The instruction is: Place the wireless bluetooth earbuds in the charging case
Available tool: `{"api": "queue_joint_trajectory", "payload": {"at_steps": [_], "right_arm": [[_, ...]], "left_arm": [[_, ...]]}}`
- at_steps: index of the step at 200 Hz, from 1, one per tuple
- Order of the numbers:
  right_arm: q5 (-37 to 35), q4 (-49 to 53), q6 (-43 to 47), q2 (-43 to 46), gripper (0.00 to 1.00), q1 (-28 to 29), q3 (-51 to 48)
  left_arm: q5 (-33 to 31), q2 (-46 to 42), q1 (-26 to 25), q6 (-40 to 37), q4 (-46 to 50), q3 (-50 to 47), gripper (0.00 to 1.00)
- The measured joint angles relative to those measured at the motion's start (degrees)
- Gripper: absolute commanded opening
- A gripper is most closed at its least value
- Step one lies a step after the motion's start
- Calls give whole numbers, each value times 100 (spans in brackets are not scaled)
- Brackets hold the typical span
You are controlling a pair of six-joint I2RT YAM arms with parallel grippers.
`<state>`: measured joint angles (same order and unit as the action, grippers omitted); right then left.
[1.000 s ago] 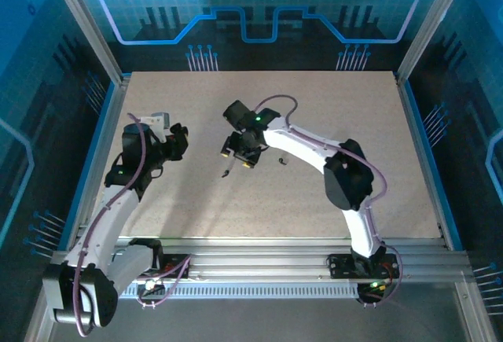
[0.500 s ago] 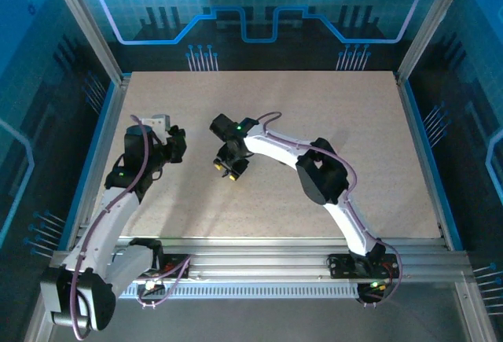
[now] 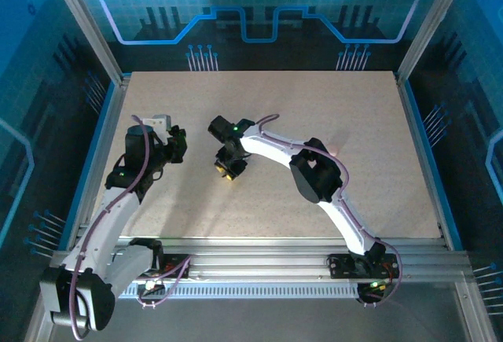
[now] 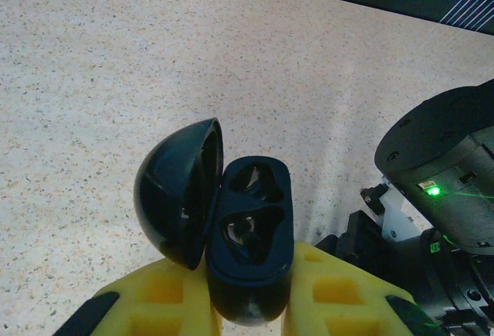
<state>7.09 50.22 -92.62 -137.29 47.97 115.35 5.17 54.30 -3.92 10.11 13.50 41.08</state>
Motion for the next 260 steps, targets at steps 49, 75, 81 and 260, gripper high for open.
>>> {"api": "queue_joint_trajectory", "payload": {"at_steps": [49,75,81,260], "right_arm": [[-22,103,0,-22,24,-2,26],[-28,138,20,-22,21,-4,24],[-33,133,26,-20,20,-4,20],[-2024,-1248,1762,3263,17,-129,-3676]], "left_arm": [[0,0,0,-44,0,0,18],[0,0,0,-111,0,0,18],[0,0,0,-120,0,0,18],[822,136,-874,-2,-1126,-931,15]]}}
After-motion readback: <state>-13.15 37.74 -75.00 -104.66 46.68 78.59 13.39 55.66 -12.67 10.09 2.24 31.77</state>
